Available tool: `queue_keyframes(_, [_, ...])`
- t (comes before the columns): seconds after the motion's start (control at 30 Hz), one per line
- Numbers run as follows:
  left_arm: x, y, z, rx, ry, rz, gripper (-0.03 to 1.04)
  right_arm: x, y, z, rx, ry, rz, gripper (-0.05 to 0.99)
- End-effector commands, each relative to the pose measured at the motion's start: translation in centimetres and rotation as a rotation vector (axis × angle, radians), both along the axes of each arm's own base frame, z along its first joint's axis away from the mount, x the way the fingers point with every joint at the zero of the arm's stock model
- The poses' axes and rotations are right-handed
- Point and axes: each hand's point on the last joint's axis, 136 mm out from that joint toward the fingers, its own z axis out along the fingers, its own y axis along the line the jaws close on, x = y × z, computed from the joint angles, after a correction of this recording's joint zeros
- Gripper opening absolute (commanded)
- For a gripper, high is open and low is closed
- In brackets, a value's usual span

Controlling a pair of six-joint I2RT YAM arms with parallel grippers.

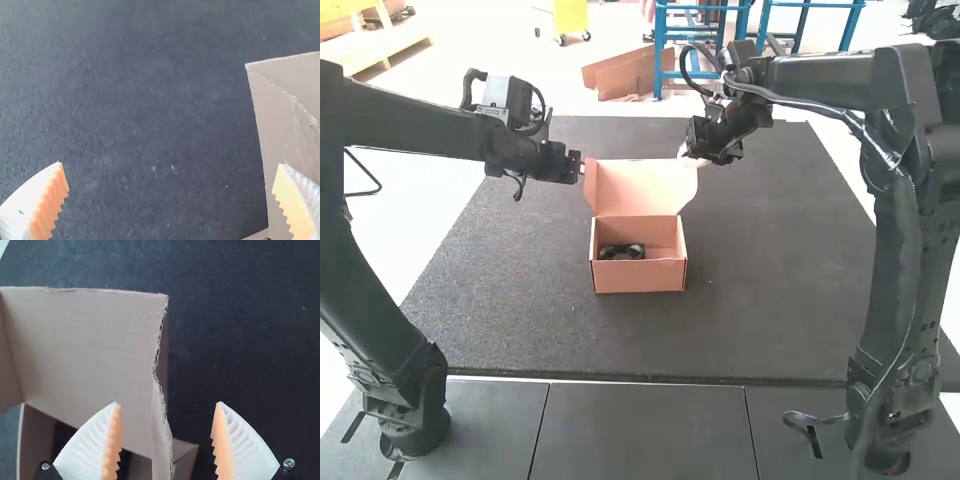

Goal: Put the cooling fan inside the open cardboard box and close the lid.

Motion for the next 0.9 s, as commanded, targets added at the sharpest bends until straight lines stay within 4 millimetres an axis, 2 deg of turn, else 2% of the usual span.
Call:
queue_keyframes(0.0, [0.7,-0.5,0.8,-0.019,-0.017,-0.007,0.97,0.5,0.3,1.5,0.028,-0.028,0.002,0.29])
queue_keyframes(0.43, [0.6,-0.5,0.9,-0.023,-0.012,-0.003,0.97,0.4,0.5,1.5,0.032,-0.025,0.003,-0.01])
queue_keyframes(0.67, [0.4,-0.5,0.8,-0.021,-0.004,-0.004,0.97,-0.7,1.5,1.8,0.067,-0.002,0.059,-0.01])
queue_keyframes(0.87, [-0.2,-1.8,0.7,-0.02,0.006,-0.033,0.97,-2.6,2.4,2.0,0.075,0.036,0.104,-0.01])
